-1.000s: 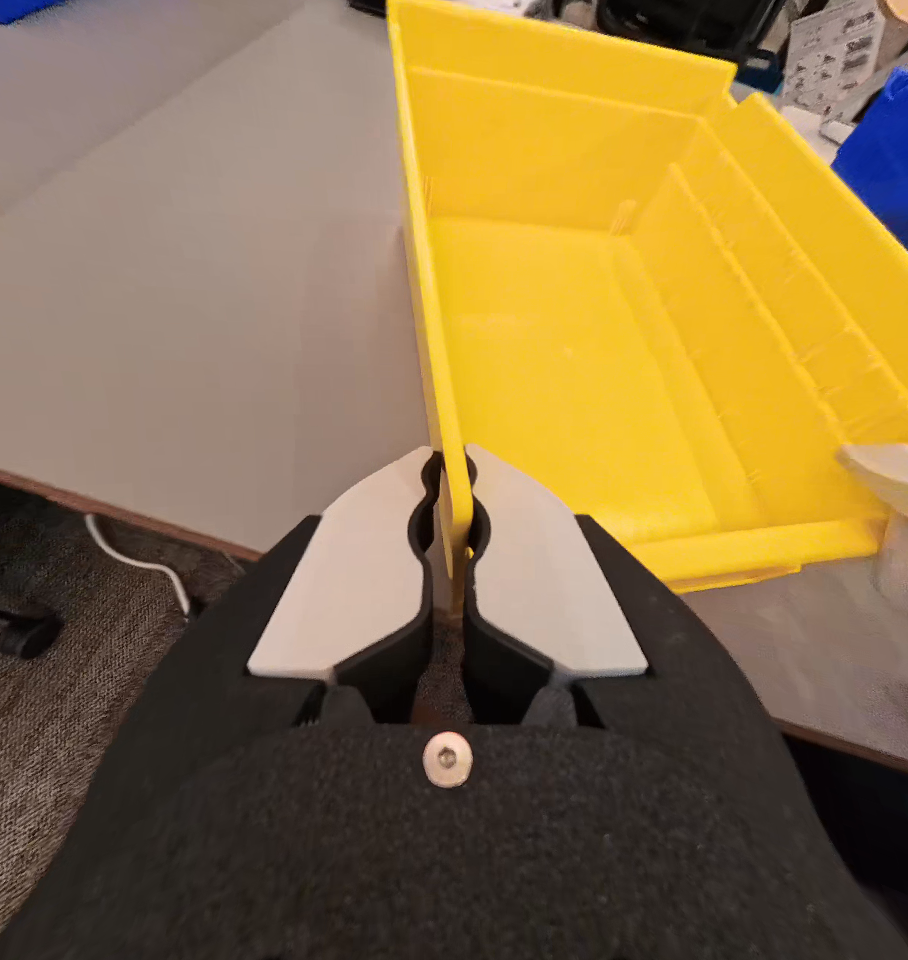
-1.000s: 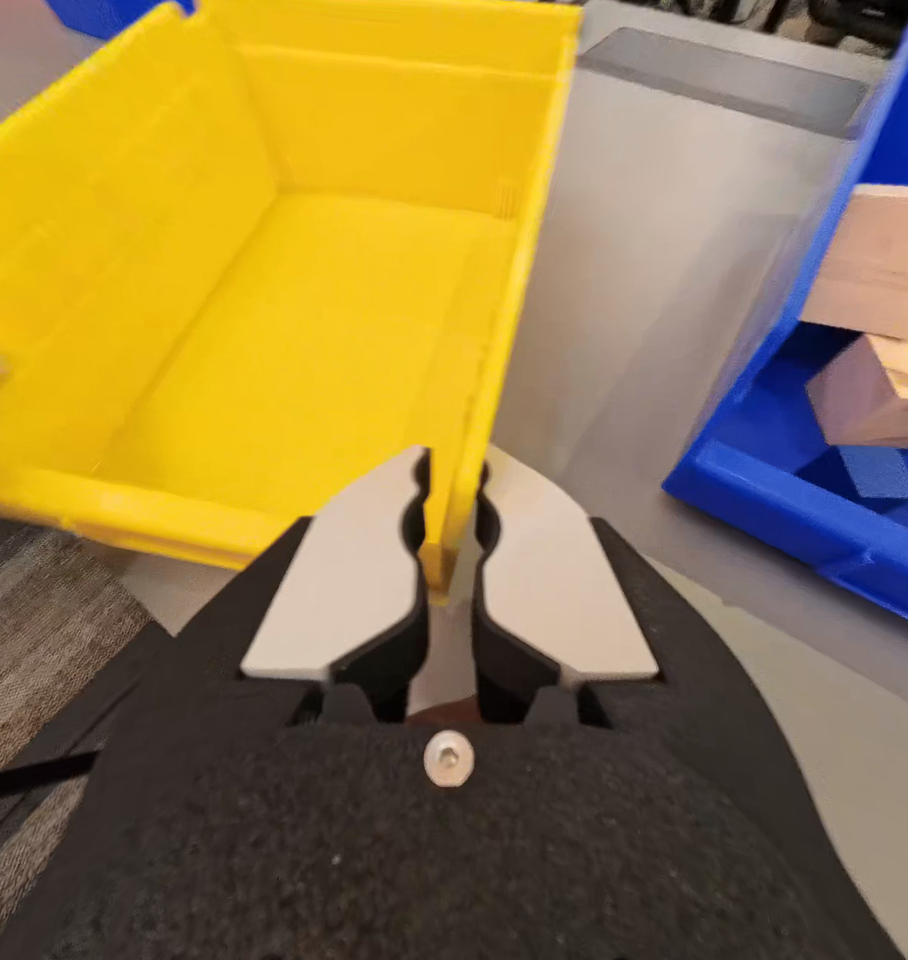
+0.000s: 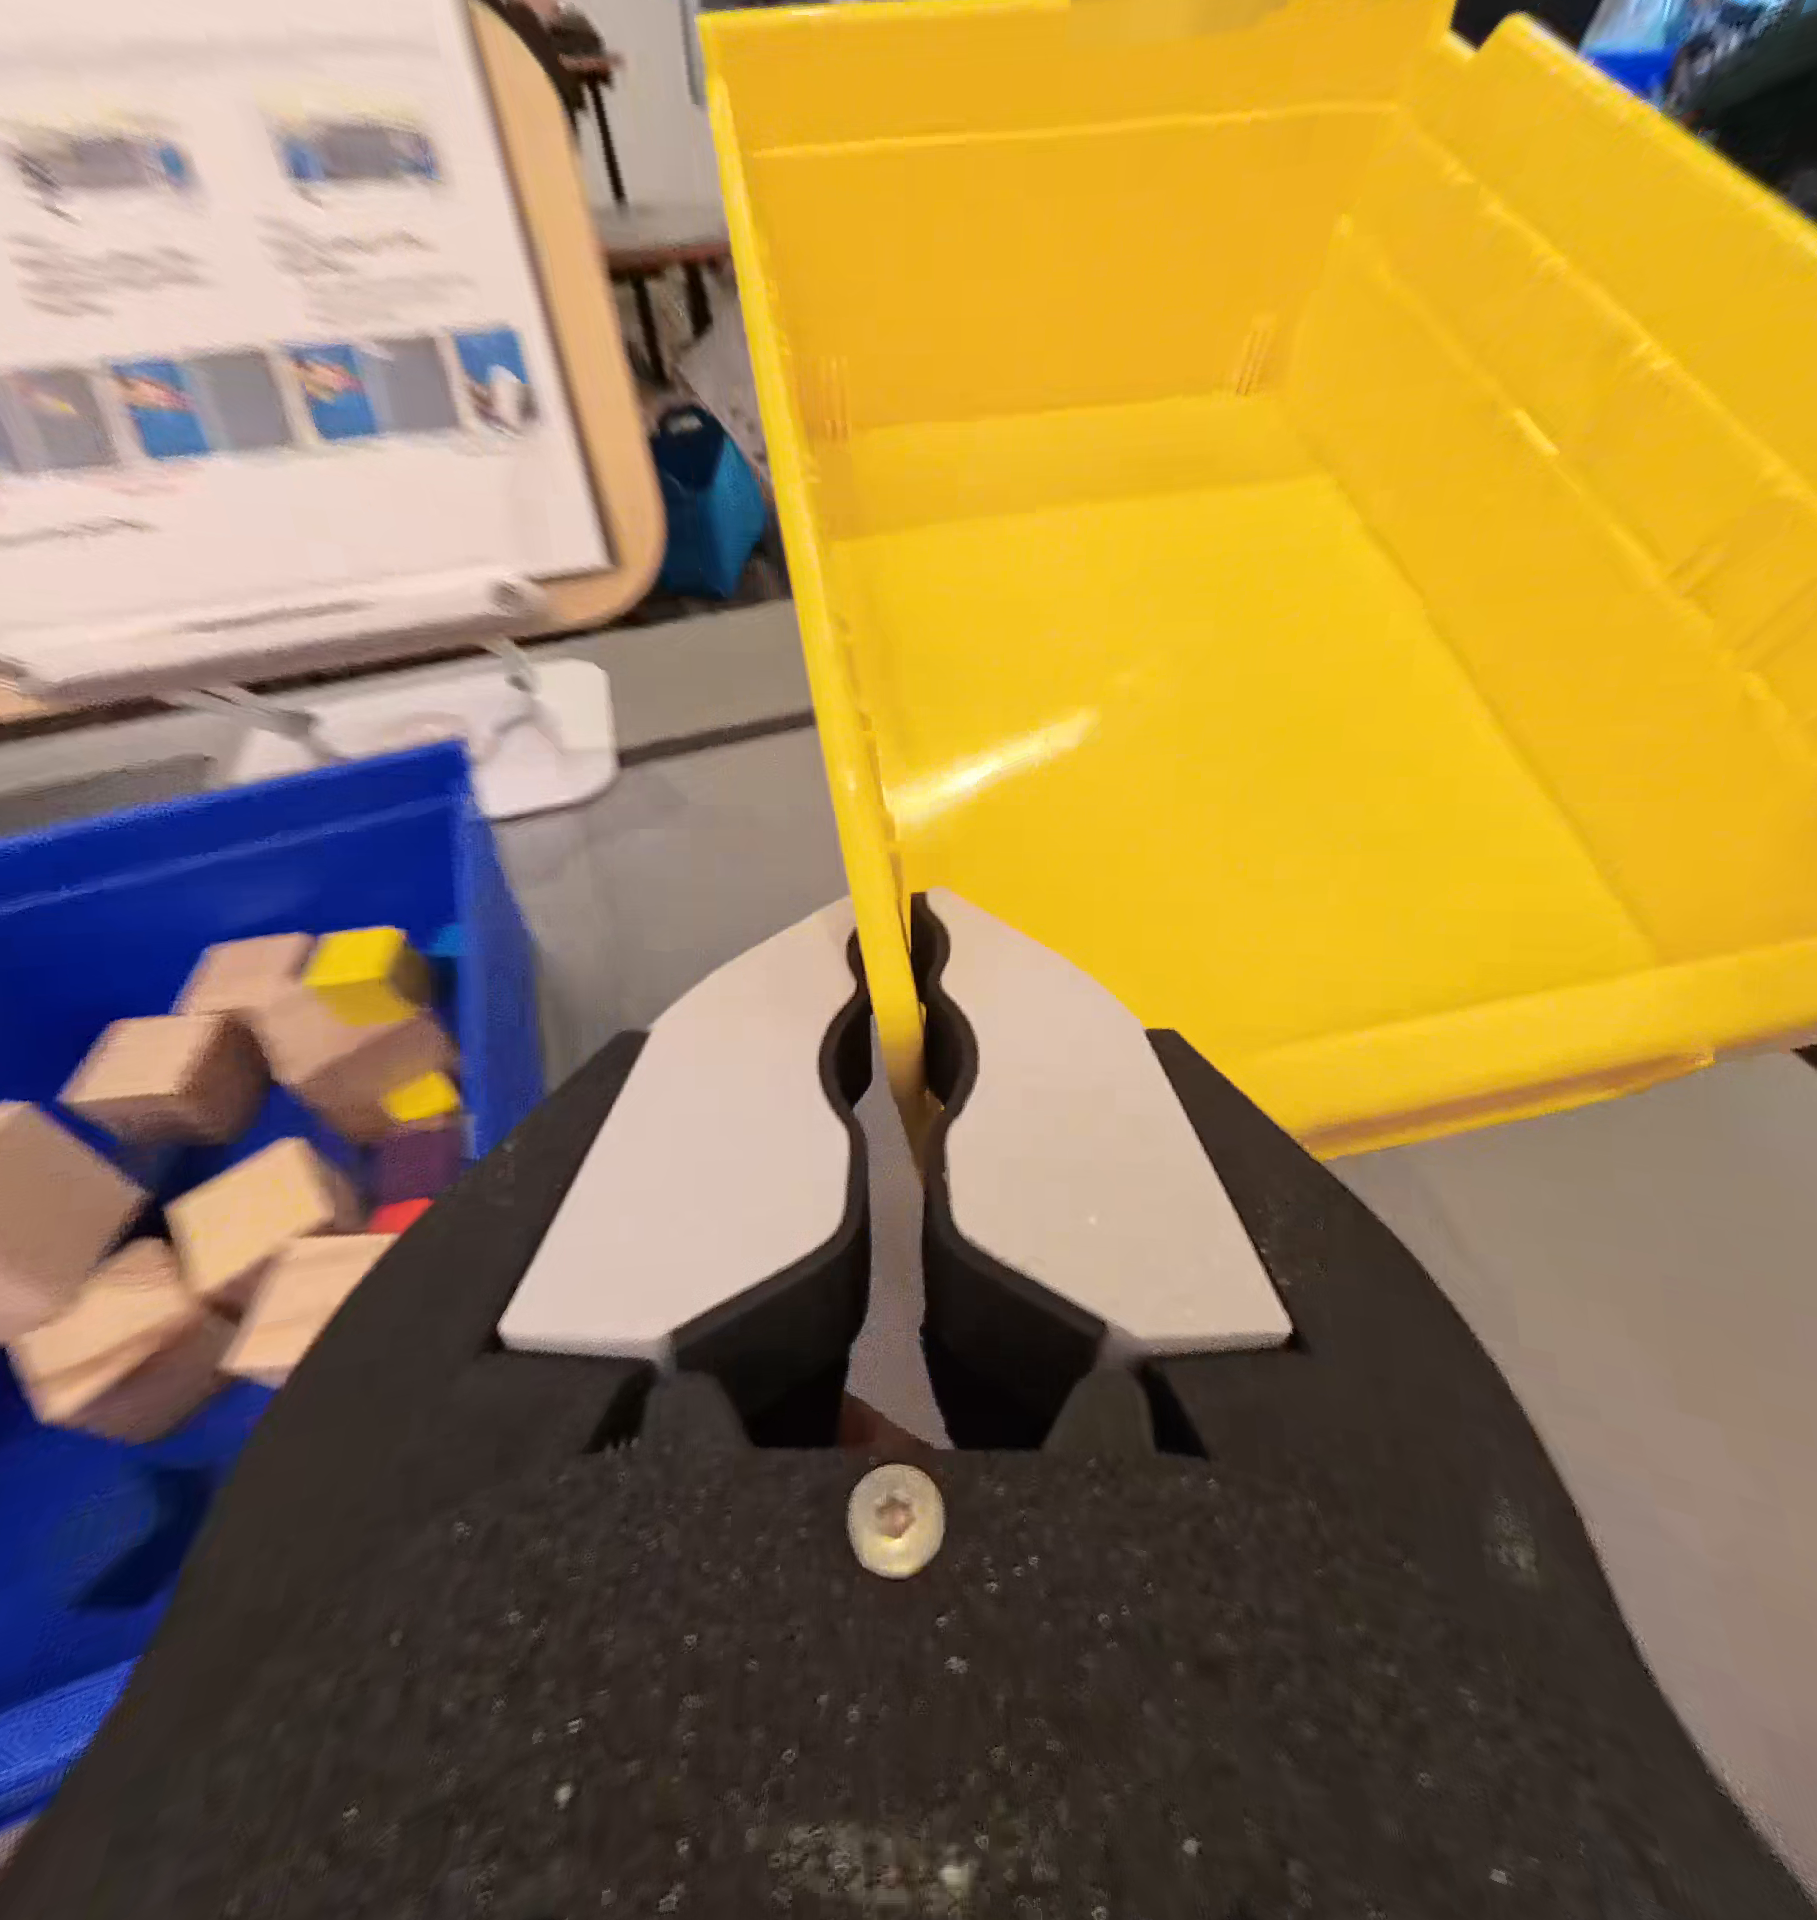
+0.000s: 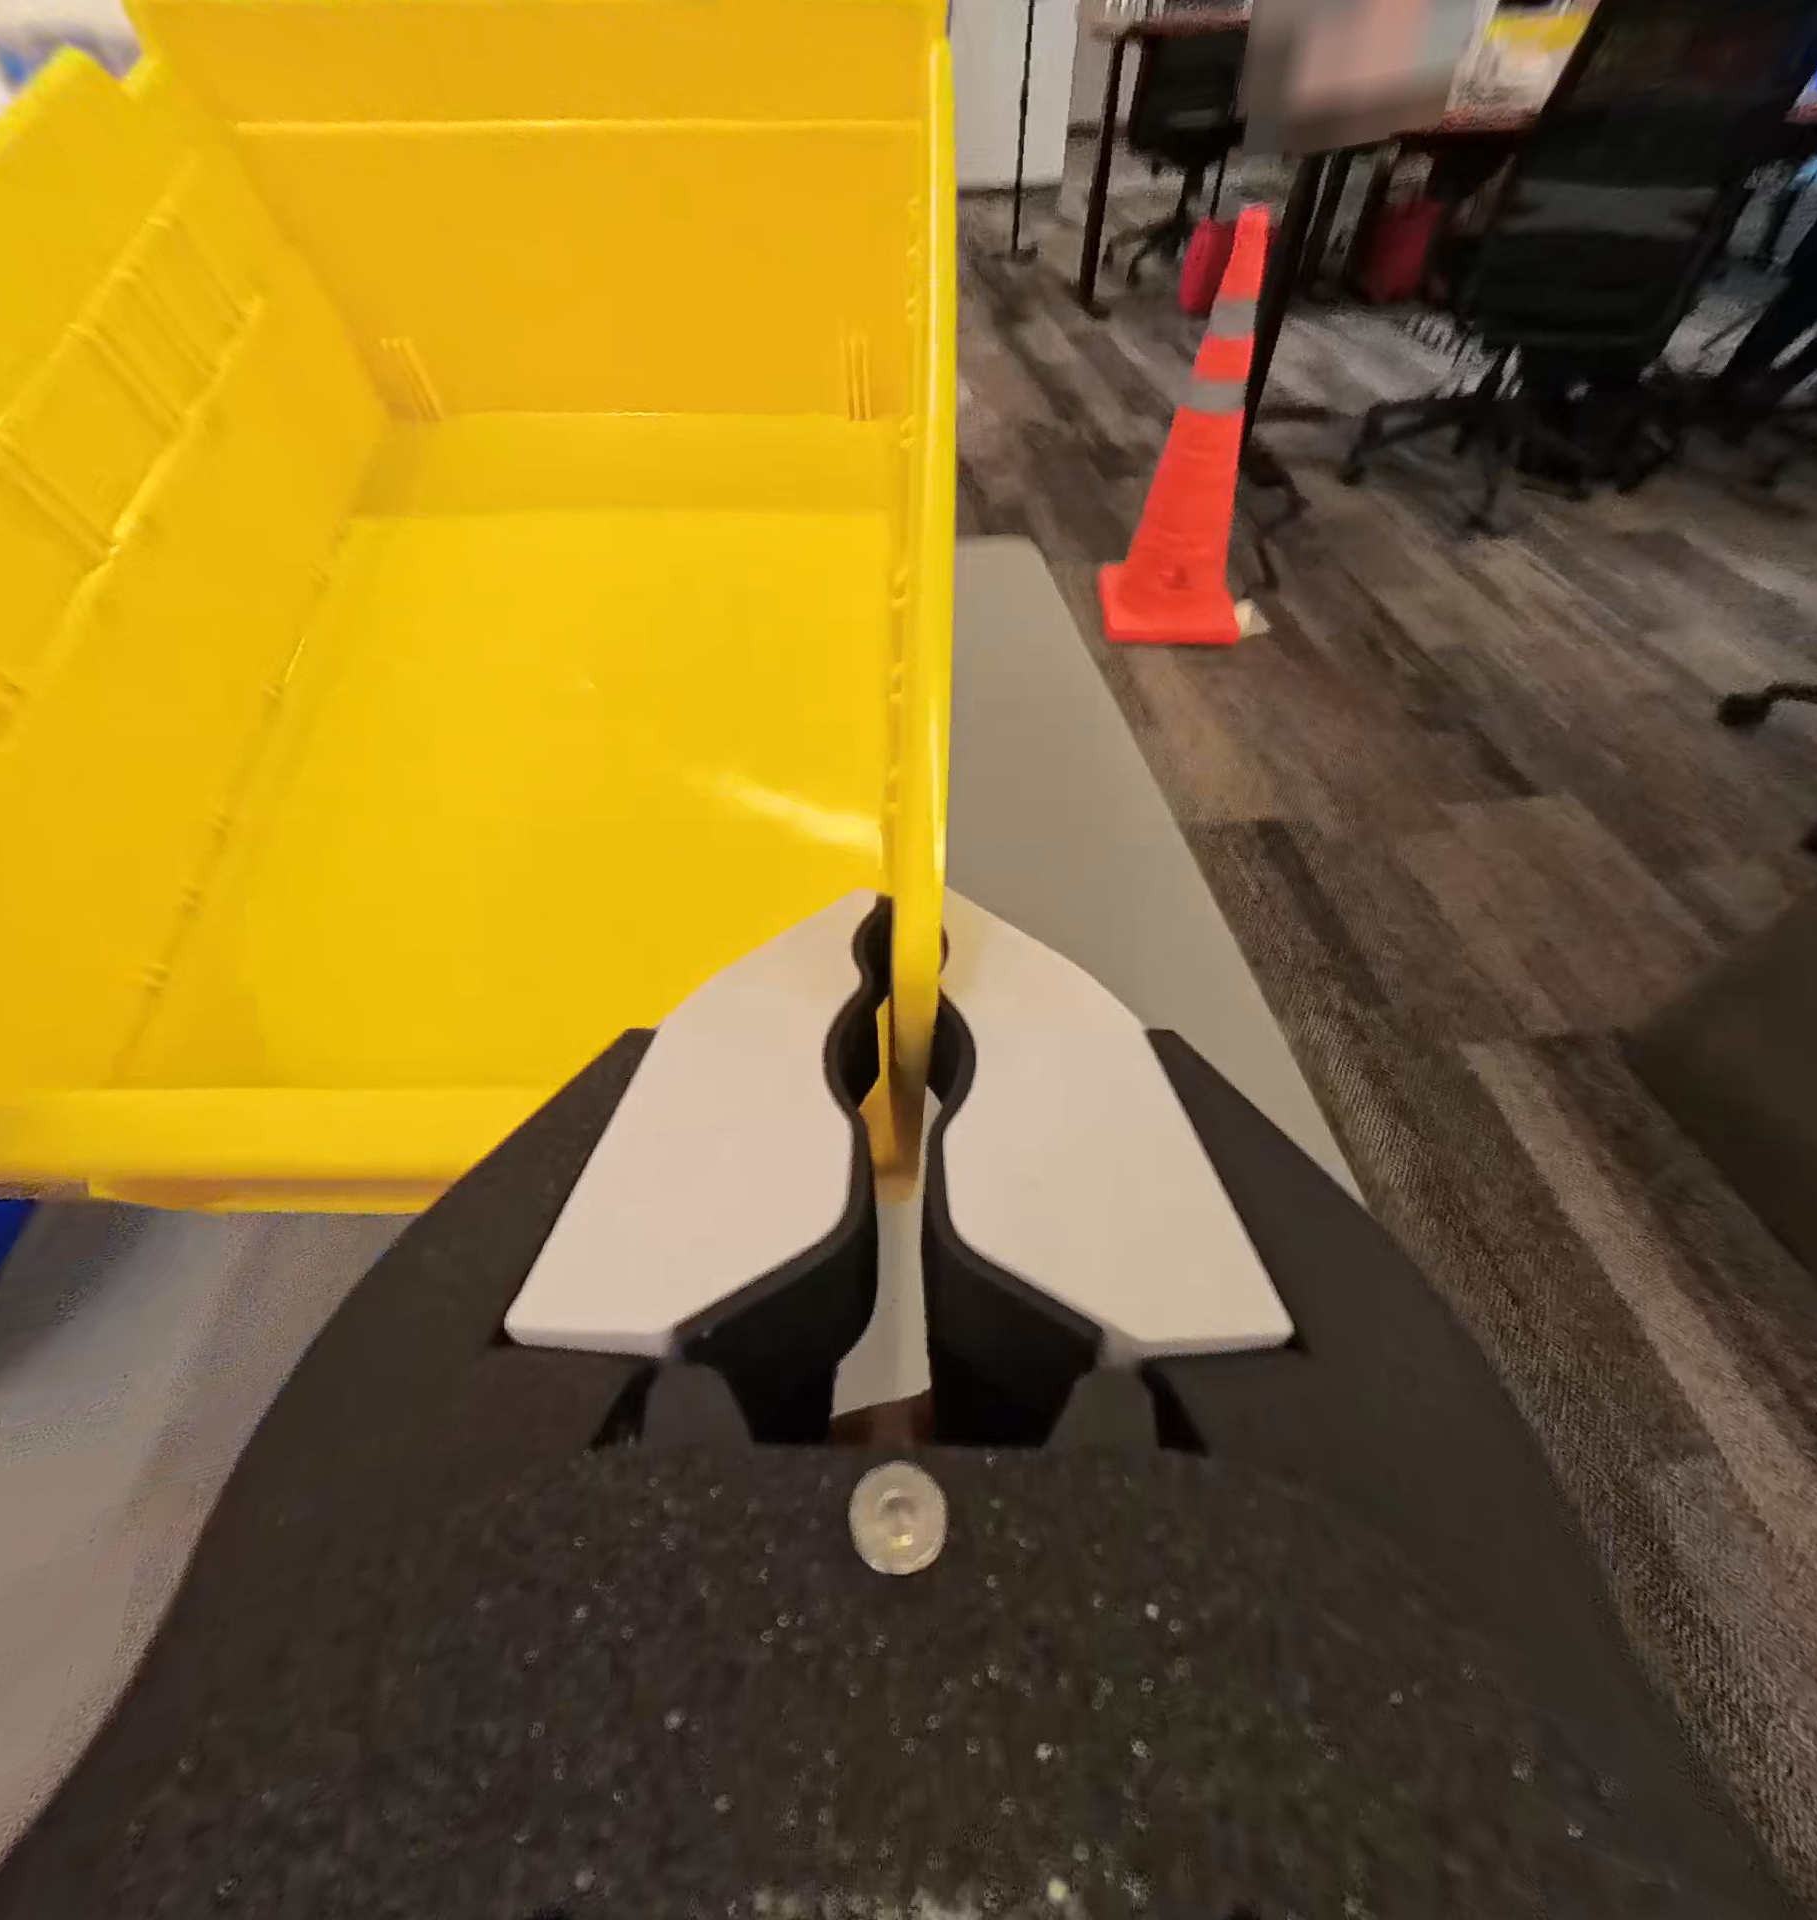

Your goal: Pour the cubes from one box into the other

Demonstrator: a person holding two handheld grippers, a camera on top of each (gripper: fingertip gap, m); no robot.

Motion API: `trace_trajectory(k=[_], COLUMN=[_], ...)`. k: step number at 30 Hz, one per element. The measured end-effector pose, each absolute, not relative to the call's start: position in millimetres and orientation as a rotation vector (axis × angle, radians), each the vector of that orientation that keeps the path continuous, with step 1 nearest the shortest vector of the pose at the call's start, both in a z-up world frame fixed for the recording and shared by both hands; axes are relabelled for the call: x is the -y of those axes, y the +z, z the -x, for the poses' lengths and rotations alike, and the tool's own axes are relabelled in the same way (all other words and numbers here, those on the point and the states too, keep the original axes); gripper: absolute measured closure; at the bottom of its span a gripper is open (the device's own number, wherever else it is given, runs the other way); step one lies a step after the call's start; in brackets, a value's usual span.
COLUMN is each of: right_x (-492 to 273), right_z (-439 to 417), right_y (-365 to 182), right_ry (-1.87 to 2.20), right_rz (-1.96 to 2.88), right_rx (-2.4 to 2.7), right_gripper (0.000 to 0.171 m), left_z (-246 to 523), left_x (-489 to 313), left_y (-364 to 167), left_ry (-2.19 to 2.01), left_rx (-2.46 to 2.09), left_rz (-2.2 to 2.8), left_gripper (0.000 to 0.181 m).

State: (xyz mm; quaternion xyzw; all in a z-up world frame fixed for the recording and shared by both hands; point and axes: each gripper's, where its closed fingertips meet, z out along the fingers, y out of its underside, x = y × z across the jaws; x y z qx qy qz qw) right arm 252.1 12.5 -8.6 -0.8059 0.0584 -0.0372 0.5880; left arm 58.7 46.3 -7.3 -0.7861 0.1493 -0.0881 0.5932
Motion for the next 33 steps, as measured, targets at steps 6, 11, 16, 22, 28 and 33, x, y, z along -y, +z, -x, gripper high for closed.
trace_trajectory(k=[6,11,16,22,28,33], right_x=[-28,-45,-51,-26,-27,-28], right_z=[-289,-290,-294,-322,-235,-70], right_y=[-104,-133,-134,-91,-30,-13], right_ry=[0.037,0.033,0.172,-0.231,-0.189,0.388], right_rz=[2.056,2.122,2.095,2.042,1.916,1.798], right_rx=[-0.135,-0.023,-0.120,0.081,0.343,0.411], right_gripper=[0.169,0.169,0.167,0.130,0.131,0.132], left_z=[-97,-97,-107,-71,93,226], left_x=[-51,-55,-49,-5,13,-16], left_y=[-88,-127,-129,-68,-13,-63], left_ry=[-0.166,-0.150,-0.191,-0.478,-0.452,-0.283], left_rx=[-0.350,-0.322,-0.378,-0.581,-0.426,-0.173], left_rz=[1.975,2.044,2.008,2.014,1.933,2.062], left_gripper=[0.176,0.175,0.162,0.145,0.133,0.124])
